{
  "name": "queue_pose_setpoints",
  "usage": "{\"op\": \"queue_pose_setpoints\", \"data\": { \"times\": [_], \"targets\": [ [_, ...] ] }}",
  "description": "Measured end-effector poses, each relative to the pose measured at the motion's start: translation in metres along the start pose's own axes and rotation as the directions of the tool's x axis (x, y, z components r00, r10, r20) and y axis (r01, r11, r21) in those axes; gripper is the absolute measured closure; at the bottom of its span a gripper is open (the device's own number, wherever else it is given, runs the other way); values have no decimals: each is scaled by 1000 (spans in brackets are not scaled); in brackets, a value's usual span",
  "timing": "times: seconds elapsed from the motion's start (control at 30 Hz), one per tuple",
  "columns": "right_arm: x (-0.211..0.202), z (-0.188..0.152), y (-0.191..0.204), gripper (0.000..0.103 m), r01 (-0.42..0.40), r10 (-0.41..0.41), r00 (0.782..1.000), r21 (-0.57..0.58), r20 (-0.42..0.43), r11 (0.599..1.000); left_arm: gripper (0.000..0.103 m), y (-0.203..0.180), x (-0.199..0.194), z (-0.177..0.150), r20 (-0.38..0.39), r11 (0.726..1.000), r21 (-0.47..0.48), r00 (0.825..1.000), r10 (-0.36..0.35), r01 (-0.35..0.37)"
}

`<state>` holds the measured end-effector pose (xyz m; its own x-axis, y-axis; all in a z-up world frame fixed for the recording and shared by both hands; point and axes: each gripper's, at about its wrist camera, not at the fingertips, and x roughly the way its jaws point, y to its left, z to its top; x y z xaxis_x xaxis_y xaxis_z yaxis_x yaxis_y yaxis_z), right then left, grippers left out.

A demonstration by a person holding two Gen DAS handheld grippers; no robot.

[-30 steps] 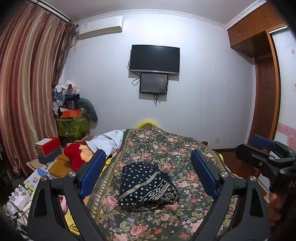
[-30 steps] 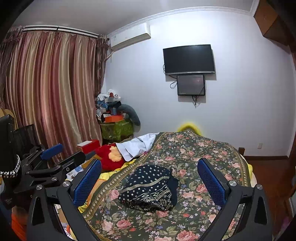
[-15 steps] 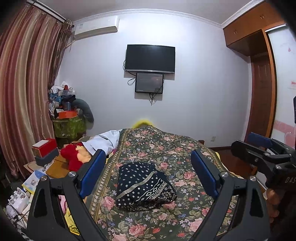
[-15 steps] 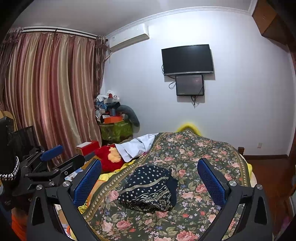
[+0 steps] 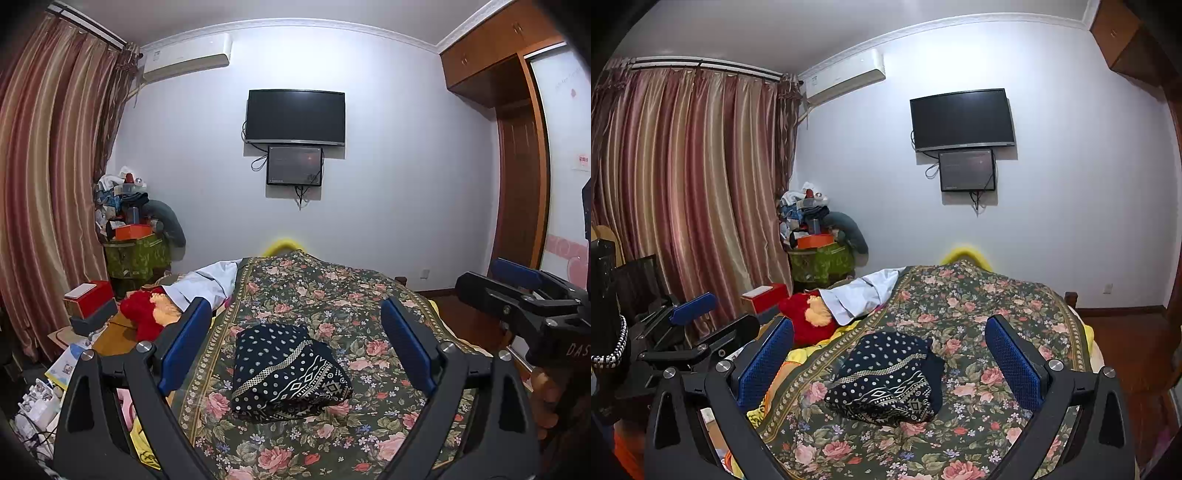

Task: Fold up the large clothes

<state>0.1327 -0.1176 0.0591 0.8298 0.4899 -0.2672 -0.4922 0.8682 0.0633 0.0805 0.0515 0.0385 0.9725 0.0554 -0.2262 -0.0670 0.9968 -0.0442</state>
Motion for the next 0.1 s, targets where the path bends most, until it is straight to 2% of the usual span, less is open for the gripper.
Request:
{"op": "queue_pose_setpoints", "data": {
  "times": [0.1],
  "targets": [
    [0,0,-1,0,-1,1,1000,-1,0,1000,10,-1,1,0,-4,1000,-1,1000,0,0]
  ]
}}
